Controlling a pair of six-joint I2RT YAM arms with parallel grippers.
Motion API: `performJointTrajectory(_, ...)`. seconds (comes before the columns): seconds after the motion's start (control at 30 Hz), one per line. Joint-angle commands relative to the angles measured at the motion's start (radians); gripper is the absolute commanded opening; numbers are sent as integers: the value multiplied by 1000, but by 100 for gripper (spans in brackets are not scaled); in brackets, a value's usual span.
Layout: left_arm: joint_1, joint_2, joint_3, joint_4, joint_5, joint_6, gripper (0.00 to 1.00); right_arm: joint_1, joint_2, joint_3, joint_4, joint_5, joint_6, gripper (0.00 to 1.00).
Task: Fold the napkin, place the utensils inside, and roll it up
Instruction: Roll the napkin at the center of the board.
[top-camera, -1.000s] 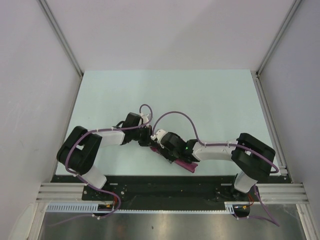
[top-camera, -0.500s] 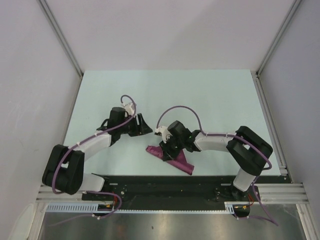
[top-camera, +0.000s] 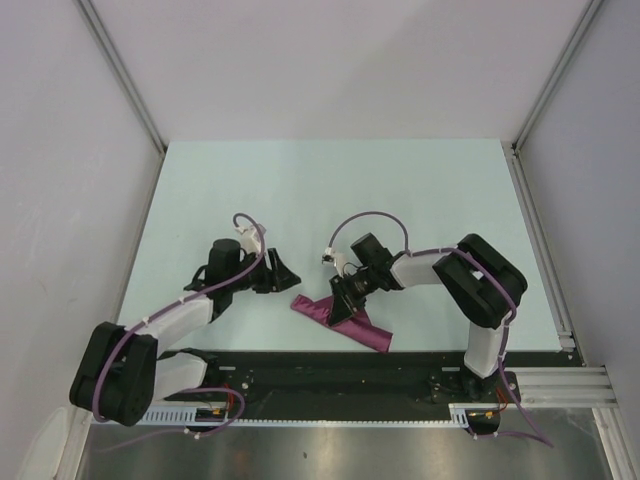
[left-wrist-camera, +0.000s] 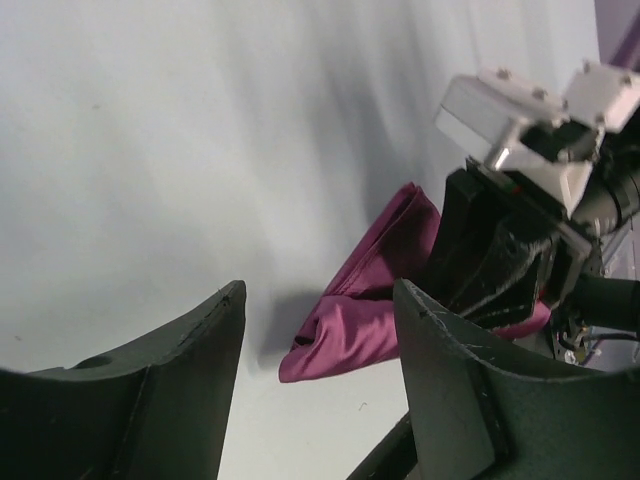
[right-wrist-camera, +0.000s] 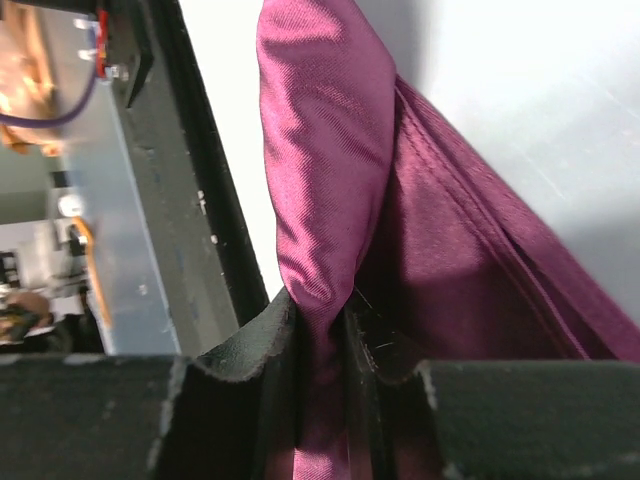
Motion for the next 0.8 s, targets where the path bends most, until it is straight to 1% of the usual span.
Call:
performJointTrajectory(0.0, -14, -17, -47, 127, 84, -5, 65, -40, 55, -24, 4, -104, 11, 21)
performJointTrajectory(0.1, -45, 17, -50, 155, 87, -3, 65, -57, 81, -22, 4, -128, 5, 20)
performJointTrajectory(0.13, -53, 26, -48, 161, 86, -2, 65, -62, 84, -21, 36, -131, 4, 20)
performJointTrajectory(0.27, -76, 91, -42, 196, 80, -8, 64, -73, 101, -26, 50, -147, 7, 20)
performJointTrajectory(0.6, -123, 201, -31, 207, 73, -34, 58, -94, 130, -26, 81, -153, 13, 20)
performJointTrajectory(0.63, -133, 209, -33, 218, 76, -37, 56, -96, 135, -24, 81, -151, 13, 20)
performJointTrajectory(0.67, -137, 216, -33, 221, 78, -40, 48, -97, 139, -22, 82, -150, 11, 20)
performJointTrajectory(0.73, -143, 235, -24, 209, 67, -40, 37, -103, 138, -18, 81, -145, 11, 22)
performJointTrajectory(0.77, -143, 238, -19, 186, 63, -36, 26, -106, 129, -15, 76, -129, 11, 24)
